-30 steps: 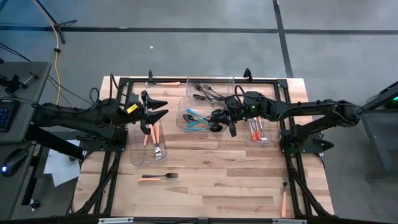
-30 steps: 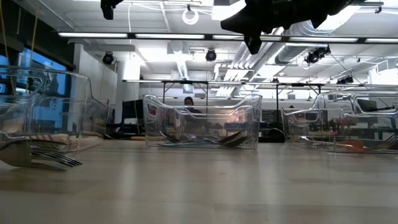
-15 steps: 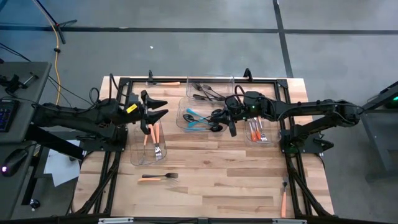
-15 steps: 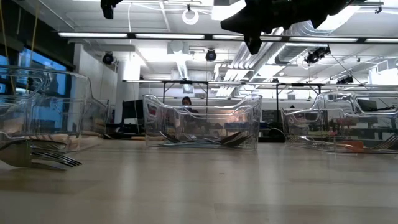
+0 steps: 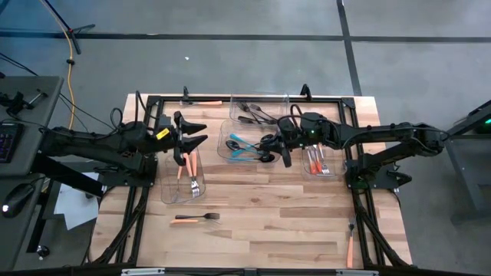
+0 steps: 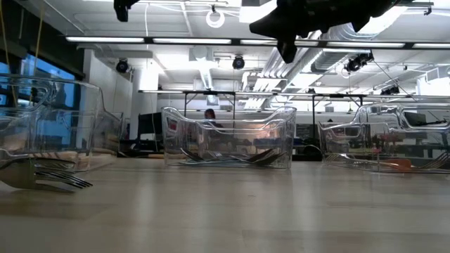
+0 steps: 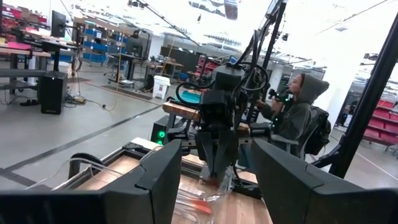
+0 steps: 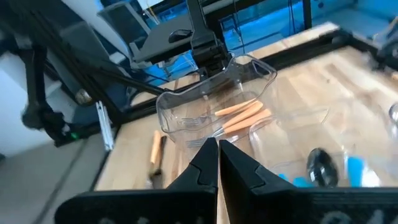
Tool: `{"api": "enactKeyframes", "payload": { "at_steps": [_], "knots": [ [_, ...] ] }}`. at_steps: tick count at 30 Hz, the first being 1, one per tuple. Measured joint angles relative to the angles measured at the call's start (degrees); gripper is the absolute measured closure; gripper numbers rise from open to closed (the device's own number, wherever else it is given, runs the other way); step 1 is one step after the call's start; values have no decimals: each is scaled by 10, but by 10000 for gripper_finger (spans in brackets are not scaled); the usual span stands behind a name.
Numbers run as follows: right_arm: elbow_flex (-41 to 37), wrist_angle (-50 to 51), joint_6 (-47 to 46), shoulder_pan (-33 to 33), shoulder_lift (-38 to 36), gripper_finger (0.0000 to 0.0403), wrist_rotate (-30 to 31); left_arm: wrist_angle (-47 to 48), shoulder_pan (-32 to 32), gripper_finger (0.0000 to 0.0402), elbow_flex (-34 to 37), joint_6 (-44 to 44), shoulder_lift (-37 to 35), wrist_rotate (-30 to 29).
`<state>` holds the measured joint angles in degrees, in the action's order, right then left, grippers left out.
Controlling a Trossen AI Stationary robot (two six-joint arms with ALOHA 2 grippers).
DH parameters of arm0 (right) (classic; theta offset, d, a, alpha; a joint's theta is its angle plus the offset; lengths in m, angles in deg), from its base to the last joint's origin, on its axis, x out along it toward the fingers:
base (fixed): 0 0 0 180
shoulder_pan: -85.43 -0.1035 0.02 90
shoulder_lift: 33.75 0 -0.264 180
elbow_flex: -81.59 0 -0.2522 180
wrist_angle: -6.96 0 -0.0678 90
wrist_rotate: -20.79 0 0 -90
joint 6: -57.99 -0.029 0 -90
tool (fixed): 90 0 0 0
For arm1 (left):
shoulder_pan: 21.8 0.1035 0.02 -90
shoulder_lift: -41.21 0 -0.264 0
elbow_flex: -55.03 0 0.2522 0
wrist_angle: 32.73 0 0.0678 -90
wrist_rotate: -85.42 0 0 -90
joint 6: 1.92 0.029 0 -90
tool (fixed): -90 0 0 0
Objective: Sort silverware by color (type)
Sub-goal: Put the light orange fork into the bottom left transparent bin
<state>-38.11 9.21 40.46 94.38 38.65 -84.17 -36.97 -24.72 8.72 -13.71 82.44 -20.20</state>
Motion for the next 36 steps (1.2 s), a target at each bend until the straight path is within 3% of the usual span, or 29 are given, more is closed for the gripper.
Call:
{"api": "enactKeyframes", "payload": {
  "at_steps": [5, 10, 14, 18, 23, 30, 36],
  "knots": [
    [0, 2, -110, 0, 0, 403, -34, 1, 0, 216, 0, 0, 0, -2],
    [0, 41, -245, -8, 0, 403, -199, 1, 0, 216, 0, 0, 0, 0],
    [0, 128, -331, -62, 0, 403, -269, 1, 0, 216, 0, 0, 0, 0],
    [0, 232, -387, -152, 0, 403, -263, 1, 0, 216, 0, 0, 0, 0],
    [-7, 336, -465, -278, 0, 403, -198, 1, 0, 216, 0, 0, 0, 0],
    [-95, 273, -637, -407, 0, 403, -196, 1, 0, 216, 0, 0, 0, 0],
    [-182, 229, -785, -457, 1, 403, -293, 1, 0, 216, 0, 0, 0, 0]
  ]
}}
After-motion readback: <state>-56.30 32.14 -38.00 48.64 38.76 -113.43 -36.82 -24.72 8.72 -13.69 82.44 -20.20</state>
